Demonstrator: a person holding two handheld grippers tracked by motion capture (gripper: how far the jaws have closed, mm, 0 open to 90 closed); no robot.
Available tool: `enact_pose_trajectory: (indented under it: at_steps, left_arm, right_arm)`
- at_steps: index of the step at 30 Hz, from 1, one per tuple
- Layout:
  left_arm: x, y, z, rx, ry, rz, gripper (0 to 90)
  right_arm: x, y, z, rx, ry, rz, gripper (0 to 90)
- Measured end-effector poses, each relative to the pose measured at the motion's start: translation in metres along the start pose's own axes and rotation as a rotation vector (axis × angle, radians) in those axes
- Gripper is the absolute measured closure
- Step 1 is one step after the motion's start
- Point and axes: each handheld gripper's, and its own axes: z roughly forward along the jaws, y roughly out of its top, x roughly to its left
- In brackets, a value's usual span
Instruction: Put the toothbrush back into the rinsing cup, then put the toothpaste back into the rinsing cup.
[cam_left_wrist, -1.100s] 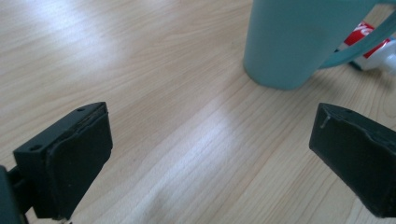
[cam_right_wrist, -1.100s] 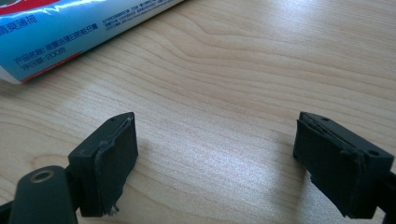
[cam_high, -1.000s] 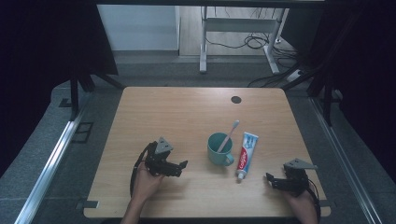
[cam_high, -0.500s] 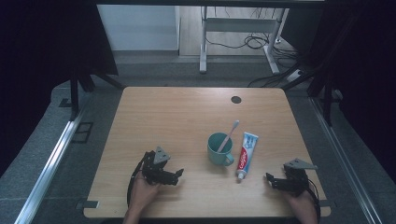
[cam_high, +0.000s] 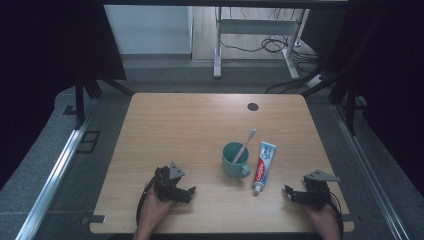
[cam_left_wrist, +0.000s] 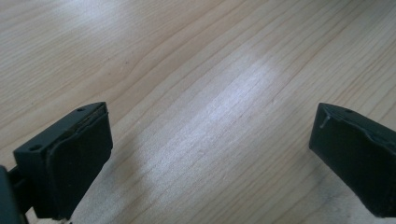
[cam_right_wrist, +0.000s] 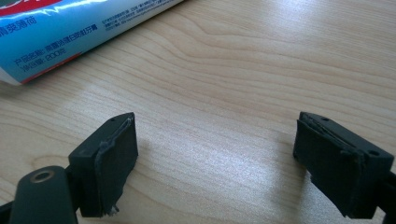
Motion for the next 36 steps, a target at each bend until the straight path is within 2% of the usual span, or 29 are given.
enact_pose_trajectory:
  at_steps: [3, 11, 18, 24, 27, 31, 36]
  left_arm:
    - [0.000, -0.002, 0.002, 0.011, 0.001, 0.002, 0.0]
    - [0.005, -0.003, 0.004, 0.015, -0.027, -0.047, 0.0]
    - [0.005, -0.003, 0.003, 0.016, -0.022, -0.048, 0.5]
    - [0.005, -0.003, 0.003, 0.015, -0.024, -0.048, 0.6]
    - [0.005, -0.003, 0.003, 0.016, -0.022, -0.047, 0.5]
    - [0.005, -0.003, 0.003, 0.015, -0.023, -0.048, 0.6]
    - [0.005, -0.003, 0.003, 0.016, -0.021, -0.047, 0.6]
  right_arm:
    - [-0.001, 0.000, 0.000, -0.002, 0.004, 0.006, 13.6]
    - [-0.006, -0.001, -0.002, -0.019, 0.042, 0.052, 14.2]
    - [-0.004, 0.001, -0.004, -0.014, 0.051, 0.045, 13.7]
    - [-0.001, 0.005, -0.007, -0.010, 0.062, 0.018, 12.8]
    - [0.001, 0.006, -0.006, -0.007, 0.065, 0.031, 13.5]
    - [0.001, 0.009, -0.007, 0.002, 0.059, 0.028, 18.5]
    - [0.004, 0.014, -0.011, -0.006, 0.100, 0.017, 31.0]
